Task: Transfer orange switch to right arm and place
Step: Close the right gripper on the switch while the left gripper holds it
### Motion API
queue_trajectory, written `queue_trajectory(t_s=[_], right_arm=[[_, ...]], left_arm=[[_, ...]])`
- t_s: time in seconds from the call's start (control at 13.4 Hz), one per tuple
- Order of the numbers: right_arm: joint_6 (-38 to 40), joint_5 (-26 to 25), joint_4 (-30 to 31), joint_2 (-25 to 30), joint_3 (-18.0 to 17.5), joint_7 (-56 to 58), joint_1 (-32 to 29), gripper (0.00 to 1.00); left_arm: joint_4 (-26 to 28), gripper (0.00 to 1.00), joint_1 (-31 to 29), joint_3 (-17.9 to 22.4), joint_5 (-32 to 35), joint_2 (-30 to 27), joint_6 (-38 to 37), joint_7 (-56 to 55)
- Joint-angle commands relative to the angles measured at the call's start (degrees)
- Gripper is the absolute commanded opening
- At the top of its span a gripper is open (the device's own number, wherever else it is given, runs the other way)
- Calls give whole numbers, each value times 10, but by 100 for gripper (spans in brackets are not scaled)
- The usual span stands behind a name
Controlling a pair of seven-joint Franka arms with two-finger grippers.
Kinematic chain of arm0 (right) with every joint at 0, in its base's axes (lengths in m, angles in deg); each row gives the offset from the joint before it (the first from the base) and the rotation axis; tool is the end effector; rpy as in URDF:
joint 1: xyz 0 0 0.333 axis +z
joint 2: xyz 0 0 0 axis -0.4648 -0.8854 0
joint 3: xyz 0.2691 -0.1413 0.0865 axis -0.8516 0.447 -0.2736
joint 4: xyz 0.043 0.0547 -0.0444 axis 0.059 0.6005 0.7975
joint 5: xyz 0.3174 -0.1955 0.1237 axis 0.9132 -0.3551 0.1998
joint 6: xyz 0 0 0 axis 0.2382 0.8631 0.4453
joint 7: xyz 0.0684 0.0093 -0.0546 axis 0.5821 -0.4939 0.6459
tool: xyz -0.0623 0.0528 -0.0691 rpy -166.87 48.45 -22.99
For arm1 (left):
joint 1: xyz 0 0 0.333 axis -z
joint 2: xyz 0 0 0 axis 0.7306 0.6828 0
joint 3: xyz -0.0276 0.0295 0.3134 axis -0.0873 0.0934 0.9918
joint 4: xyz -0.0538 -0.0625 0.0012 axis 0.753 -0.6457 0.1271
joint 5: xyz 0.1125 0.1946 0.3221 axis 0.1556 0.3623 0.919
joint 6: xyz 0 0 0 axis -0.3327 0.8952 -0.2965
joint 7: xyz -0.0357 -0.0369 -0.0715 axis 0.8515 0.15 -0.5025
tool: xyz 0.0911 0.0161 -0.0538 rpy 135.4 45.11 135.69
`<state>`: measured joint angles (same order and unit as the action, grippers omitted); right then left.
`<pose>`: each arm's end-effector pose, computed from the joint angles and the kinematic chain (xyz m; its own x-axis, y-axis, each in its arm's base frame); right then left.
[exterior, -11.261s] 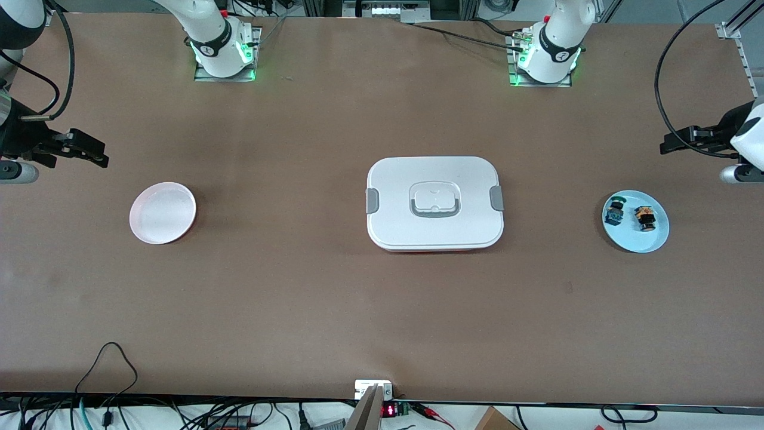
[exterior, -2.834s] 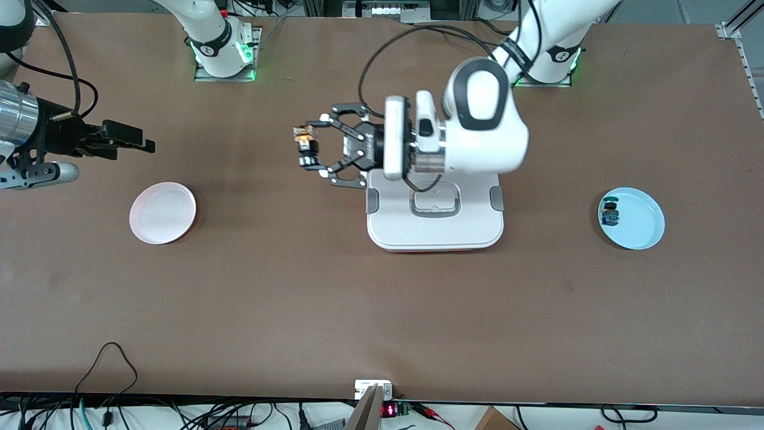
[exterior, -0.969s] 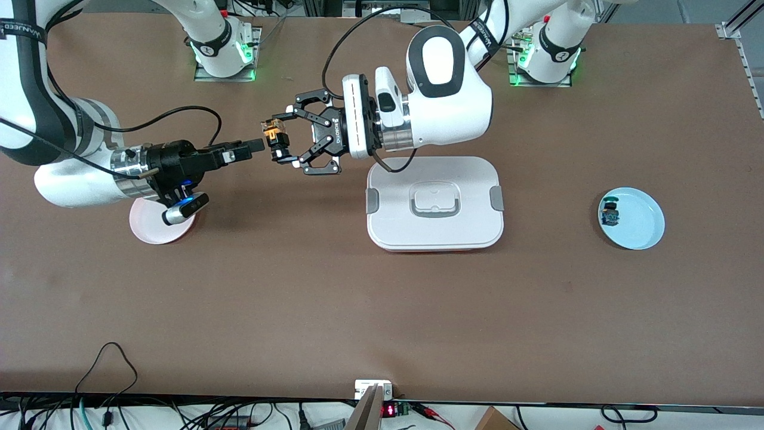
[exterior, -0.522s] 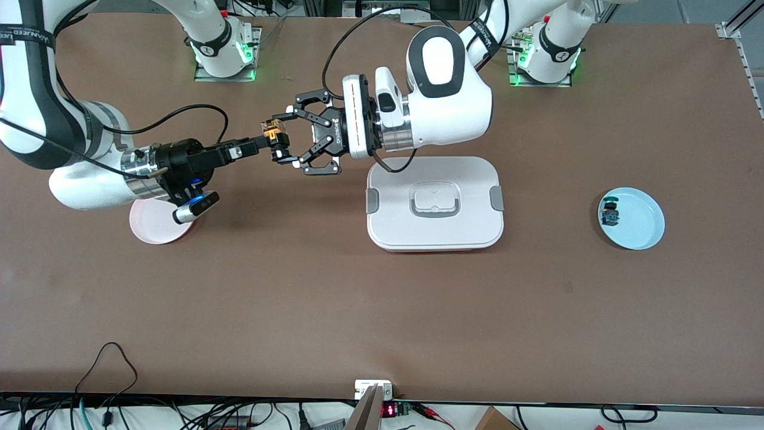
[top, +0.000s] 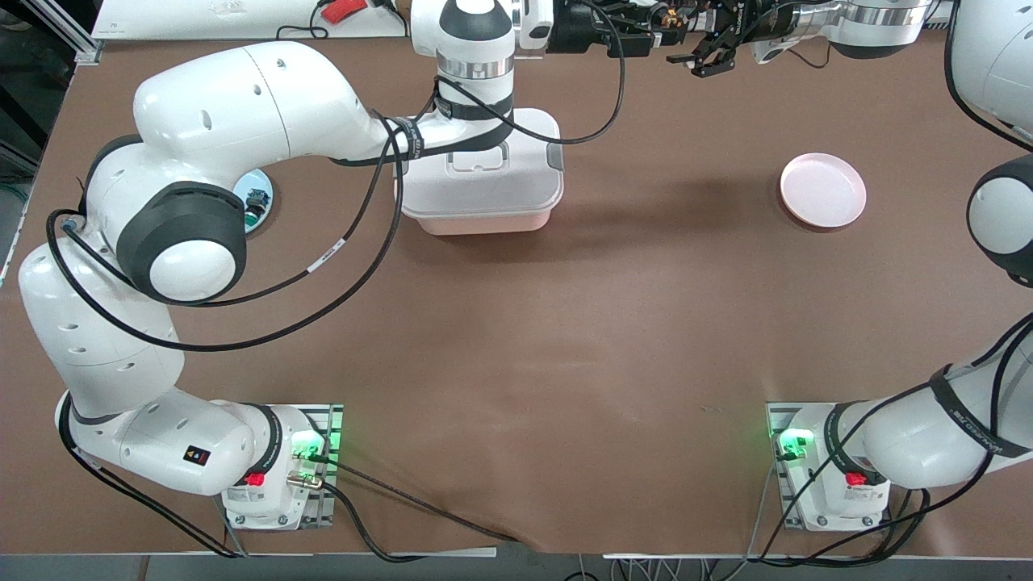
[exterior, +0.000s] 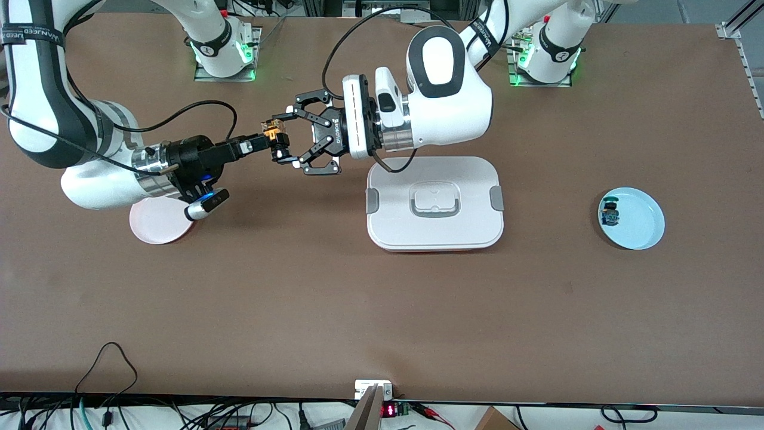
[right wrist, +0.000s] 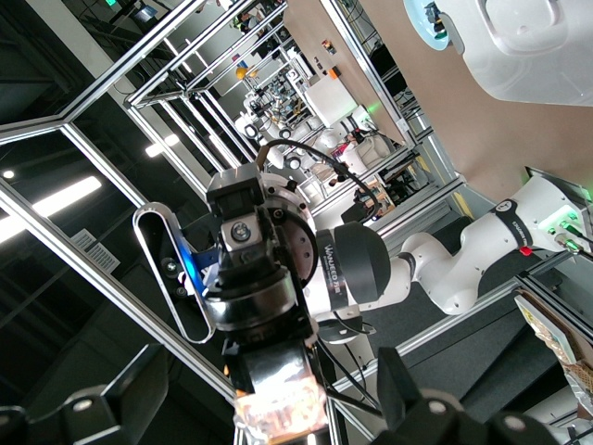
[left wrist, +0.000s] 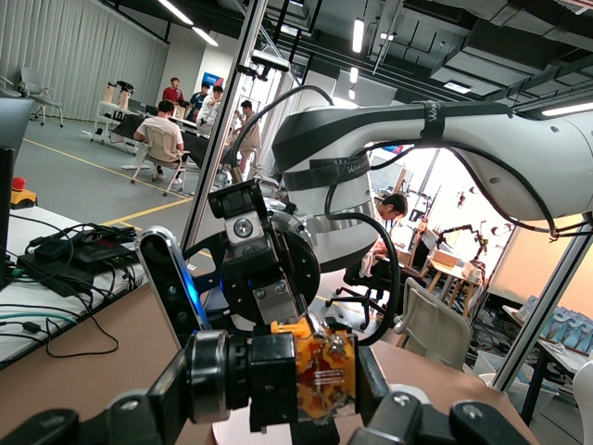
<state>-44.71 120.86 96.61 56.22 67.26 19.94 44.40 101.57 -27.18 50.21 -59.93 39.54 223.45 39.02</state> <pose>0.5852 0.1915 0.4421 0.7725 0.2592 -0.5797 -0.5845 -0.0664 -0.8087 0.5366 -0.5153 0.4791 0.3476 -0.0604 0.9357 -0.9311 -0.1397 0.3369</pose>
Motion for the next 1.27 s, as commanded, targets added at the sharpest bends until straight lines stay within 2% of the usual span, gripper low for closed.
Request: queue_trajectory(t_s=[0.0,0.15,0.22,0.3,0.37,0.52,0.67,1.04,1.12,1.19], right_arm=[[6,12,-1,0,2,4,5,95],[7,12,2,0,2,5,5,81],[14,12,2,0,2,5,5,51],[20,12,2,0,2,6,5,42],[26,12,2,0,3,12,4,25],[29,22,0,0,2,27,1,2],[29,45,1,-2,2,22,3,1],[28,45,0,-2,3,27,4,1],[27,45,-1,-2,3,29,4,1],[26,45,-1,-2,3,32,4,1]], left_arm=[[-20,0,9,4,-7,9,7,2],[-20,0,8,4,-7,9,7,2],[-20,0,9,4,-7,10,6,2],[-20,0,9,4,-7,11,6,2],[-20,0,9,4,-7,11,7,2],[-20,0,9,4,-7,11,7,2],[-20,0,9,4,-7,12,7,2],[-20,3,9,4,-6,12,7,2],[-20,6,9,4,-7,12,7,0],[-20,20,9,4,-8,12,6,-4]])
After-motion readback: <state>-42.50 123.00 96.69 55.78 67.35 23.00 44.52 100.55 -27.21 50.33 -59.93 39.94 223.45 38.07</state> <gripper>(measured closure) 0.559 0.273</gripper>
